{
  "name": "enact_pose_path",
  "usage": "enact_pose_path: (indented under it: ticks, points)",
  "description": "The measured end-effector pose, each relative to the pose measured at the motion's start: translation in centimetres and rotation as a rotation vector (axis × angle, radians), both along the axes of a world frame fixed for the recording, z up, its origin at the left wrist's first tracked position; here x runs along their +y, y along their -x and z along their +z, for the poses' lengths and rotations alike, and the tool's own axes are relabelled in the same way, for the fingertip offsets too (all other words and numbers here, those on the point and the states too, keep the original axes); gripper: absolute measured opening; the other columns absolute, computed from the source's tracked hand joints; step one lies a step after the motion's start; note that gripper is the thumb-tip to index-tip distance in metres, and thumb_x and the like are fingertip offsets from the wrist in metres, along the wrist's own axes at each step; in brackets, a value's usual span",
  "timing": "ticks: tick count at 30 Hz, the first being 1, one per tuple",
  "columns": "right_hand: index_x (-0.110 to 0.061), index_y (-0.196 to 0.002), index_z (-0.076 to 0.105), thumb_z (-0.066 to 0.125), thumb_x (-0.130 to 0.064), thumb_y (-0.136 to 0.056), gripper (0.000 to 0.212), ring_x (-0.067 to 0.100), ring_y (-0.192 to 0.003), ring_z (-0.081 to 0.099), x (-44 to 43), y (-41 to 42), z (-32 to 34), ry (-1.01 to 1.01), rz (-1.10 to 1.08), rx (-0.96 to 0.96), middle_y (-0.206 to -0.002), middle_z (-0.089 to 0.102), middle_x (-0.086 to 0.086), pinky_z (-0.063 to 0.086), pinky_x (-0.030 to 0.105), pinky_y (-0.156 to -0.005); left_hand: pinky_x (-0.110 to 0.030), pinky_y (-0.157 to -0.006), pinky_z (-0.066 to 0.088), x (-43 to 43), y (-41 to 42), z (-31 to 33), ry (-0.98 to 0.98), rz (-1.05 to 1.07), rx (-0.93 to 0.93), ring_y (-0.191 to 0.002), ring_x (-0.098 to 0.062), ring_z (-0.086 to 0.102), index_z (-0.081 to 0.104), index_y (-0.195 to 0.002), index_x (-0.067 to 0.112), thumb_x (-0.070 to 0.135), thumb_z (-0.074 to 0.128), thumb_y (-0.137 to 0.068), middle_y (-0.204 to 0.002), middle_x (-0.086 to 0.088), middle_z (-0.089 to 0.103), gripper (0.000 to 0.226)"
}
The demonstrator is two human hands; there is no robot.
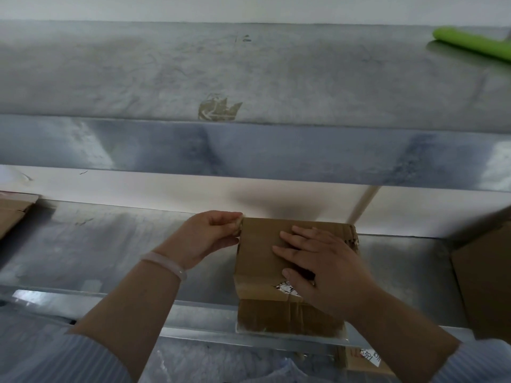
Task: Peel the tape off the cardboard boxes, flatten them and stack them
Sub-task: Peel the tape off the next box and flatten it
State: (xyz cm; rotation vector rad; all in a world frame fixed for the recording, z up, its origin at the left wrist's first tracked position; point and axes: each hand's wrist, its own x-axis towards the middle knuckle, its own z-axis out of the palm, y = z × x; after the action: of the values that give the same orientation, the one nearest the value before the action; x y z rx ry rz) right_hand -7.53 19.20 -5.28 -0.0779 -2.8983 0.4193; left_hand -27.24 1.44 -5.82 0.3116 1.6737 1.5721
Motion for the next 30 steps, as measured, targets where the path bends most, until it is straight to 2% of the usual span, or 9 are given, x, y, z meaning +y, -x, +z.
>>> enact_pose_path:
  ticks: [3, 9, 12, 14, 17, 20, 23, 27, 30]
  points:
    - [-0.04, -0.128, 0.061, 0.043, -0.054, -0.09, 0.043, 0.007, -0.134, 0.044, -0.1, 0.1, 0.1, 0.011, -0.002, 0.0, -0.139, 0.053, -0.017, 0.035, 0.039, -0.112, -0.037, -0.086, 0.056, 0.5, -0.5, -0.3, 0.044, 0.041, 0.111, -0.099, -0.023, 0.069, 0.065, -0.11, 0.007, 0.002, 0.062, -0.088, -0.106, -0.012, 0.071, 0.023]
    - [-0.04, -0.128, 0.061, 0.044, -0.053, -0.09, 0.043, 0.005, -0.135, 0.043, -0.1, 0.0, 0.2, 0.027, -0.001, 0.007, -0.139, 0.053, -0.018, 0.036, 0.039, -0.112, -0.021, -0.06, 0.057, 2.3, -0.9, -1.5, 0.181, 0.213, 0.283, -0.08, -0.018, 0.067, 0.063, -0.099, 0.002, -0.007, 0.061, -0.087, -0.092, -0.013, 0.068, 0.015]
    - [-0.041, -0.128, 0.06, 0.045, -0.053, -0.09, 0.042, 0.005, -0.135, 0.043, -0.2, -0.1, 0.2, 0.02, -0.002, 0.011, -0.139, 0.053, -0.018, 0.037, 0.039, -0.111, -0.038, -0.071, 0.061, 1.9, -0.4, -3.3, 0.297, 0.207, 0.326, -0.085, -0.024, 0.069, 0.063, -0.09, 0.011, -0.002, 0.065, -0.086, -0.088, -0.01, 0.069, 0.013]
    - [-0.04, -0.127, 0.061, 0.046, -0.052, -0.09, 0.042, 0.005, -0.134, 0.043, -0.2, -0.2, 0.2, 0.019, -0.002, 0.021, -0.139, 0.053, -0.018, 0.037, 0.039, -0.111, -0.042, -0.075, 0.06, 1.2, -0.5, -4.3, 0.379, 0.195, 0.36, -0.083, -0.02, 0.07, 0.064, -0.093, 0.014, 0.008, 0.07, -0.085, -0.085, -0.005, 0.07, 0.011]
    - [-0.04, -0.127, 0.061, 0.047, -0.052, -0.09, 0.042, 0.005, -0.134, 0.043, -0.1, -0.1, 0.2, 0.026, 0.0, 0.024, -0.139, 0.053, -0.017, 0.036, 0.037, -0.111, -0.031, -0.071, 0.056, 0.1, -0.5, -4.6, 0.486, 0.247, 0.477, -0.078, -0.014, 0.066, 0.061, -0.095, 0.019, 0.029, 0.076, -0.08, -0.084, 0.003, 0.069, 0.023]
    - [-0.04, -0.129, 0.059, 0.046, -0.053, -0.09, 0.043, 0.004, -0.136, 0.04, 0.0, -0.1, 0.1, 0.025, 0.022, 0.011, -0.14, 0.052, -0.018, 0.032, 0.035, -0.113, -0.019, -0.066, 0.044, -1.1, 0.3, -3.9, 0.546, 0.301, 0.616, -0.079, -0.008, 0.06, 0.063, -0.091, 0.023, 0.038, 0.076, -0.079, -0.085, 0.007, 0.067, 0.023]
    - [-0.036, -0.134, 0.056, 0.045, -0.058, -0.089, 0.051, -0.001, -0.136, 0.036, 0.0, -0.3, 0.0, 0.049, 0.008, 0.012, -0.142, 0.05, -0.018, 0.027, 0.031, -0.114, -0.022, -0.082, 0.04, -2.1, 1.7, -3.4, 0.583, 0.368, 0.75, -0.09, -0.013, 0.055, 0.068, -0.084, 0.025, 0.035, 0.072, -0.083, -0.102, 0.0, 0.061, 0.011]
    - [-0.029, -0.112, 0.069, 0.057, -0.059, -0.083, 0.044, 0.003, -0.113, 0.05, 0.0, -0.6, 0.2, 0.08, -0.054, 0.116, -0.115, 0.06, -0.014, 0.042, 0.025, -0.097, -0.021, -0.092, 0.033, -2.6, 1.9, -3.2, 0.627, 0.35, 0.864, -0.102, -0.02, 0.053, 0.071, -0.111, 0.01, 0.024, 0.056, -0.095, -0.116, -0.012, 0.056, 0.026]
    - [-0.028, -0.095, 0.068, 0.058, -0.051, -0.084, 0.028, 0.005, -0.096, 0.051, -0.2, -0.7, 0.6, 0.041, -0.068, 0.142, -0.097, 0.057, -0.014, 0.042, 0.026, -0.09, -0.02, -0.085, 0.042, -1.6, -0.3, -1.6, 0.492, 0.269, 0.889, -0.091, -0.01, 0.056, 0.067, -0.112, 0.018, 0.023, 0.053, -0.096, -0.107, 0.002, 0.061, 0.022]
